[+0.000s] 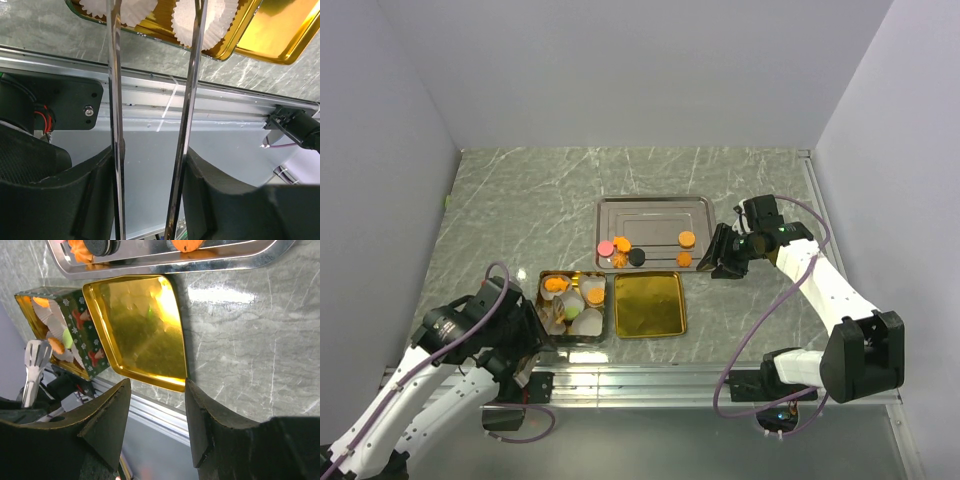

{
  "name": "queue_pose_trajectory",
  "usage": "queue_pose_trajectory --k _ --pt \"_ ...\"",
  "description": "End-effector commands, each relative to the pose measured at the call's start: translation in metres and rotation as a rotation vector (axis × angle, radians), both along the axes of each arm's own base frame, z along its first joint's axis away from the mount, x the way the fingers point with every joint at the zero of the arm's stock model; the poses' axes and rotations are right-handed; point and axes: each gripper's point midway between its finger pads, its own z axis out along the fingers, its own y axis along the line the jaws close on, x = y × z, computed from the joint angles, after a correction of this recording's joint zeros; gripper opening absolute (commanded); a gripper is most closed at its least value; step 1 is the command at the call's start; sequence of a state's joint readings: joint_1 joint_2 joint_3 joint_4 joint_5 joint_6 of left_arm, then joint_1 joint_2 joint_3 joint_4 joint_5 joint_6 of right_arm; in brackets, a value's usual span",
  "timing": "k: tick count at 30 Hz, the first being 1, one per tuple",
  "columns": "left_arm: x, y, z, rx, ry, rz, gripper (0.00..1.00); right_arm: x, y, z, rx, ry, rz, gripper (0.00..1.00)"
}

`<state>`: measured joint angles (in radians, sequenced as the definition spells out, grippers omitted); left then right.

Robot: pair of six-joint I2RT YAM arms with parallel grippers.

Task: Pack the cookies

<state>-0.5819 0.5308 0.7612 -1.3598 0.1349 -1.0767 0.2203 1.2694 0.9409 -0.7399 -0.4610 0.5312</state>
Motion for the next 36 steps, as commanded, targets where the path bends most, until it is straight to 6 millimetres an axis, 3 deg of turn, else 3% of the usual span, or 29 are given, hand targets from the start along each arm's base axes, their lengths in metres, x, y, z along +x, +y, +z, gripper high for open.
queue_pose_trajectory --k 1,7,15,21,22,26,32,35,36 --pt "-0.004 0.003 0.000 0.005 0.019 0.013 0.53 0.007 0.003 0.004 0.001 -0.040 0.017 0.55" --pt "-0.002 0.003 0.003 0.015 0.013 0.010 0.56 0.005 0.003 0.000 0.001 -0.033 0.018 0.55" --pt "0.014 -0.003 0.029 0.015 -0.029 0.015 0.57 0.007 0.003 0.002 0.000 -0.036 0.022 0.55" --pt "0.041 -0.013 0.059 0.052 -0.063 -0.017 0.56 0.010 0.002 0.006 -0.005 -0.052 0.016 0.54" --pt "0.047 -0.016 0.071 0.044 -0.091 -0.022 0.56 0.011 0.002 0.007 -0.005 -0.056 0.015 0.54" --pt "0.074 -0.023 0.085 0.100 -0.127 -0.070 0.56 0.014 -0.001 0.016 -0.013 -0.081 0.003 0.54" --pt "0.121 -0.056 0.088 0.124 -0.145 -0.169 0.53 0.020 -0.017 0.033 -0.048 -0.128 -0.034 0.54" --pt "0.144 -0.084 0.089 0.102 -0.162 -0.231 0.53 0.021 -0.028 0.041 -0.073 -0.152 -0.059 0.54" --pt "0.150 -0.098 0.078 0.113 -0.136 -0.268 0.53 0.022 -0.033 0.043 -0.079 -0.158 -0.080 0.54"
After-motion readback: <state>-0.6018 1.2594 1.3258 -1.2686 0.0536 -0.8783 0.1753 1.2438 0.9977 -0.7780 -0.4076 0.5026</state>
